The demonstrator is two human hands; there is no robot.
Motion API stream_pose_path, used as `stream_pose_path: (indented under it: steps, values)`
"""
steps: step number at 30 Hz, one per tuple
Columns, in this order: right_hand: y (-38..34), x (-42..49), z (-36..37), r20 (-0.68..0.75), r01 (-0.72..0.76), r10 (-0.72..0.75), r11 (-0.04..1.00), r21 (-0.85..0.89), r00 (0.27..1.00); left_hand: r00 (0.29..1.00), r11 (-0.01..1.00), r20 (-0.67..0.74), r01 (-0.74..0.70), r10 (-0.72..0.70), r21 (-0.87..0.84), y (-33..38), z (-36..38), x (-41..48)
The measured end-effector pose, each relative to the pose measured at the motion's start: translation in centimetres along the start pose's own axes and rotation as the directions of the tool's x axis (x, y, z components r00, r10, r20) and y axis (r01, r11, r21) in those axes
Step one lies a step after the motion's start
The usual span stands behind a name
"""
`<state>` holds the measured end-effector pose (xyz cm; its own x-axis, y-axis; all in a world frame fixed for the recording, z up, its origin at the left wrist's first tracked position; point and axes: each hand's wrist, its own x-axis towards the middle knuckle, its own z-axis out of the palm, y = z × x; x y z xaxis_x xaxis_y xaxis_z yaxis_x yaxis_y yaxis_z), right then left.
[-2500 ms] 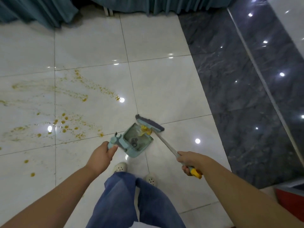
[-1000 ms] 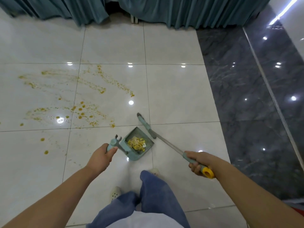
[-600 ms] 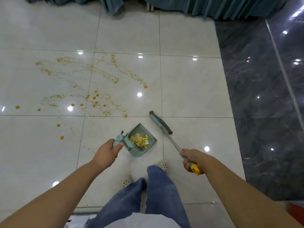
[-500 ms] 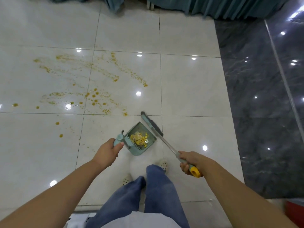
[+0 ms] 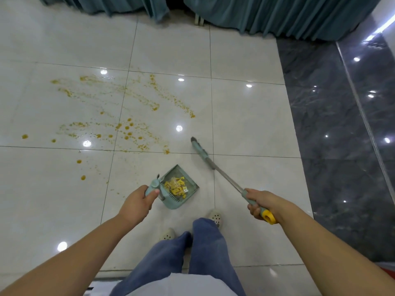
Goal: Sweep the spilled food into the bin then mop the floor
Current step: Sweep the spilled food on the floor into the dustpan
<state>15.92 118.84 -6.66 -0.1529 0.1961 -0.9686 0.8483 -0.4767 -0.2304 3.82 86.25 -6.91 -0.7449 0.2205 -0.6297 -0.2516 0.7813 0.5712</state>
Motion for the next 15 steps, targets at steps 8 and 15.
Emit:
stream_pose_path:
  steps: [8, 15]
  values:
    - [1.5, 0.7, 4.9, -0.043, -0.049, 0.041, 0.976, -0.210, 0.998, 0.991, 0.945, -0.037, 0.108, -0.125, -0.309, -2.4, -1.2, -1.9]
    - [3.8, -2.7, 7.0, 0.095, -0.077, 0.107, 0.957, -0.280, 0.990, 0.992, 0.947, -0.002, 0.120, -0.127, -0.297, -2.9, -1.4, -2.0]
